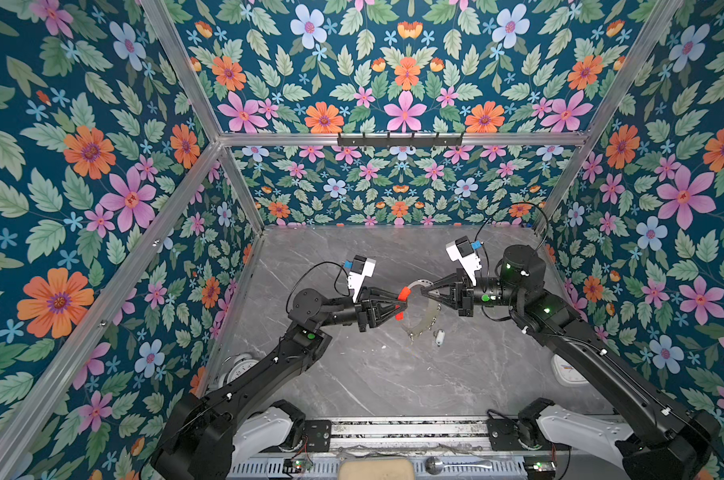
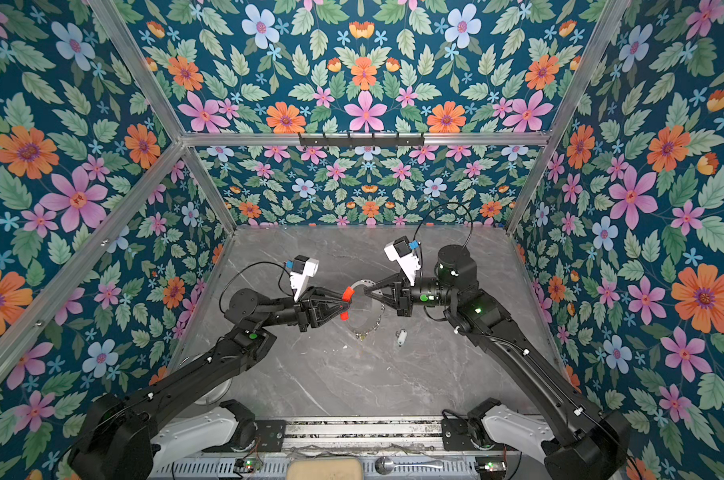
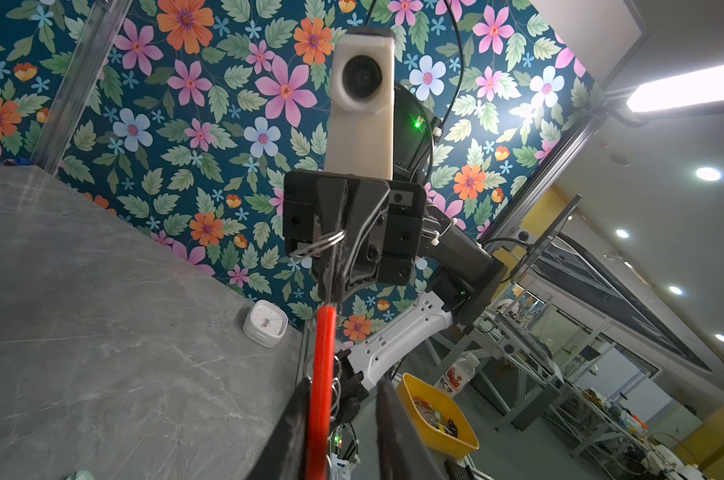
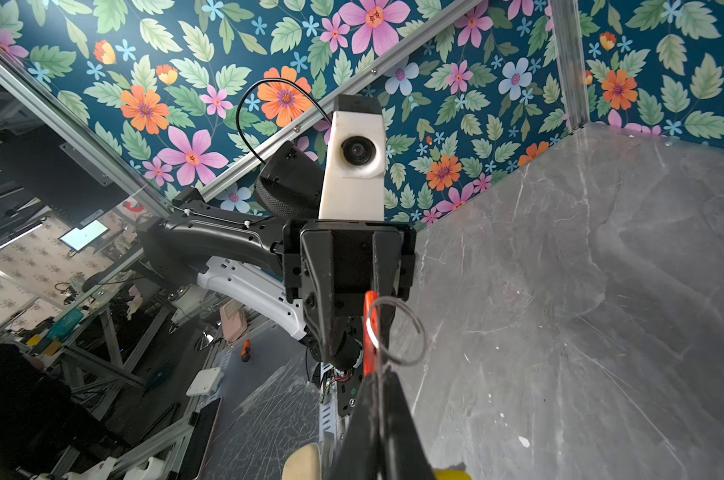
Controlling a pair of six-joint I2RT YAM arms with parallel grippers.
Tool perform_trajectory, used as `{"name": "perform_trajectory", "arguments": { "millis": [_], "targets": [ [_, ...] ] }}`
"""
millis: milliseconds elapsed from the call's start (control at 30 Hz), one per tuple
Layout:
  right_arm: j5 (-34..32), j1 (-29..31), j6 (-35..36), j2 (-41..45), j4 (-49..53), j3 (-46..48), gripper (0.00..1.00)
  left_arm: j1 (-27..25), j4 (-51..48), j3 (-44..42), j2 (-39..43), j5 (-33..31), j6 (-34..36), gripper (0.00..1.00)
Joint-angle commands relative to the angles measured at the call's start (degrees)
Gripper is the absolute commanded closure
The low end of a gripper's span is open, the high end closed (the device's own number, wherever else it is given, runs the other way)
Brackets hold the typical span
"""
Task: Remove the keys from the keyring
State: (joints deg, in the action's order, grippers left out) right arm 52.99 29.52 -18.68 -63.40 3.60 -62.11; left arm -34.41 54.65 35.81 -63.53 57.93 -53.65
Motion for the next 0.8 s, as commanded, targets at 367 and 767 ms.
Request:
{"name": "perform_trajectory", "arguments": {
  "millis": [367, 767],
  "targets": [
    [-15.56, 0.01, 0.37, 1.87, 1.26, -0.88, 0.59, -2.06, 3.37, 0.26, 0.38, -11.83, -0.17, 1.00],
    [-26.41, 2.12, 2.25, 13.29, 0.58, 7.23, 0.43, -5.52, -15.73, 3.83, 4.38, -39.31, 8.21, 1.00]
  ]
}}
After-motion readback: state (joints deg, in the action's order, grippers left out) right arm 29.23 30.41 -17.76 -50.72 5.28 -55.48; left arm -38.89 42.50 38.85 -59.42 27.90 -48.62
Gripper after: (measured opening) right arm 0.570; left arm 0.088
